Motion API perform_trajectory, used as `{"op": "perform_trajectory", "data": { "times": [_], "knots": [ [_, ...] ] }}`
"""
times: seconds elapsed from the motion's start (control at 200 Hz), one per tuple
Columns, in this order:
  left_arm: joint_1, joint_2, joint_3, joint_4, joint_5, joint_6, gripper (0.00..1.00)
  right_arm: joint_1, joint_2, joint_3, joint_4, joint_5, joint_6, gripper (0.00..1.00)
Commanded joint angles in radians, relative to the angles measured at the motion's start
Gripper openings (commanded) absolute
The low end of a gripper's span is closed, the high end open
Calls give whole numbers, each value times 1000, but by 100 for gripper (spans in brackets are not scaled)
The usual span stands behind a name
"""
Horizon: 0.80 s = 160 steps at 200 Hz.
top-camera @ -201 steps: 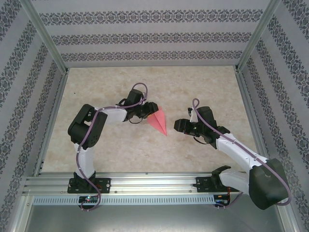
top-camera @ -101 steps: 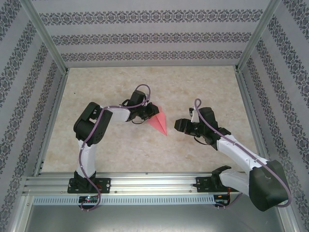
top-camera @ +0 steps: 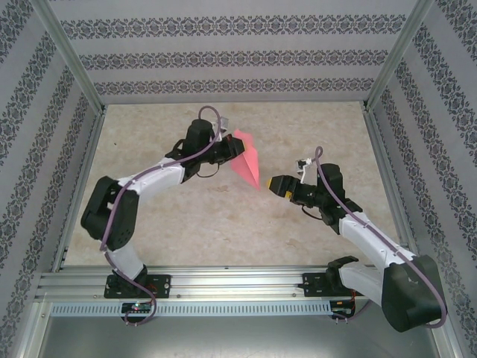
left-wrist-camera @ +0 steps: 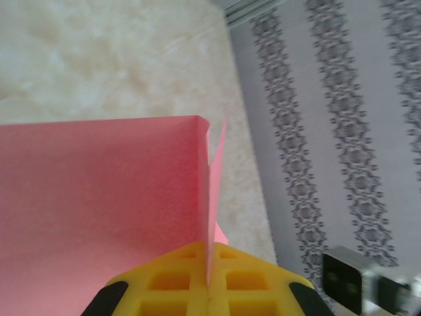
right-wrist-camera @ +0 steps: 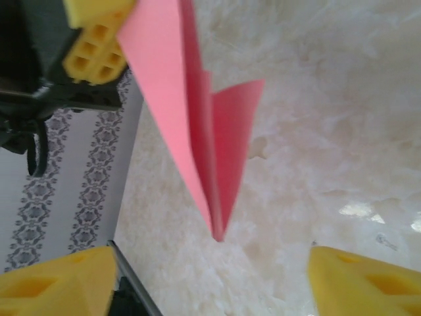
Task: Fold a paper plane with a square sheet of paper (fold left side to right side)
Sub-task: Turn over the paper at the center of the table.
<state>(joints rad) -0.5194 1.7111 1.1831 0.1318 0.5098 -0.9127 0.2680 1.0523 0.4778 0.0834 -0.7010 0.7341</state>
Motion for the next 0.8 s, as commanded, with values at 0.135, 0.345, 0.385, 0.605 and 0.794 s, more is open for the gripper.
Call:
{"op": "perform_trajectory", "data": {
  "times": [0.135,0.345,0.385,0.605,0.794],
  "knots": [
    [-8,-157,53,-35,29,31,6,13,-5,3,369,-205,146,98],
    [-8,-204,49,46,107,-40,7,97,14,65,409,-204,149,98],
    [-9,-207,46,65,120,-55,7,108,26,76,421,-205,154,98],
    [-8,-208,30,161,187,-126,7,145,106,123,453,-203,185,96],
    [-9,-207,13,197,221,-156,7,143,112,141,459,-197,188,75]
  ]
}}
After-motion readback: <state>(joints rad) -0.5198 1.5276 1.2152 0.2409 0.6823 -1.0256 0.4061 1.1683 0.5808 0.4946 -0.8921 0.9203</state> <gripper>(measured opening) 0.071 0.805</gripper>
